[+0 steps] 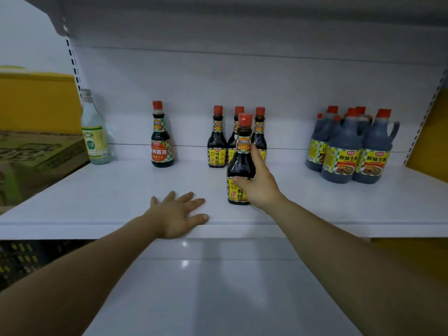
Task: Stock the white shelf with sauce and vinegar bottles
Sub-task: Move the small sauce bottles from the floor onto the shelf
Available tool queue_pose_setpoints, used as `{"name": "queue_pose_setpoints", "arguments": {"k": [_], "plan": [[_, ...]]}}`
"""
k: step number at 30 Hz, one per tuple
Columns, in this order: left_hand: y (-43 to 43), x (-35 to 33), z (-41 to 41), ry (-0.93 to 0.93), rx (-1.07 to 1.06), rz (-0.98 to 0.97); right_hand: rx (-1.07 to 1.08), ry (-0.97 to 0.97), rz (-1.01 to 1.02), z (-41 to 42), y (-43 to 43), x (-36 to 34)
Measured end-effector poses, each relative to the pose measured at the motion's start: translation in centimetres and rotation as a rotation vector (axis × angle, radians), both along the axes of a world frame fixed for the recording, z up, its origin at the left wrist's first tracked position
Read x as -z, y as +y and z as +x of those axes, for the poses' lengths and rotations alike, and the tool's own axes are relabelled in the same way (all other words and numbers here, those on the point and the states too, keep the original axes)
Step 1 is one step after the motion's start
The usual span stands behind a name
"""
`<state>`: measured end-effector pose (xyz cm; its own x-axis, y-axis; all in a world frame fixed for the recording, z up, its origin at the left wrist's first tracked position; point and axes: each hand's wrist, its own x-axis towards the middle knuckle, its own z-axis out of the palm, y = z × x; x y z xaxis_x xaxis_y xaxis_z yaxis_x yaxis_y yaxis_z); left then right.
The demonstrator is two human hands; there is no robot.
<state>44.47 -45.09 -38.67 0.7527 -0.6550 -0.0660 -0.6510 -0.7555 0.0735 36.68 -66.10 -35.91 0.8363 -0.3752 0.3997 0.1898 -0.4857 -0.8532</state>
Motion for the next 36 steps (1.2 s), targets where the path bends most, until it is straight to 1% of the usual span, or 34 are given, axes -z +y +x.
{"name": "queue_pose_setpoints", "arguments": {"k": [3,7,10,24,36], "plan": [[0.0,0.3,-0.1,-0.034,0.001,0.004,0.037,0.014,-0.043,2.6,0.2,0.9],[0.0,0.3,0.0,-0.036,0.003,-0.011,0.066,0.021,-0.11,5.3,0.1,1.4],[0.0,0.3,0.1,-0.04,0.008,-0.003,0.08,0.017,-0.12,6.6,-0.1,1.5],[0.0,0.5,0.1,-0.041,0.003,0.025,0.072,0.053,-0.121,12.6,-0.3,1.5],[0.0,0.6,0.0,-0.041,-0.001,0.016,0.05,0.068,-0.071,16.0,-1.0,1.4]]}}
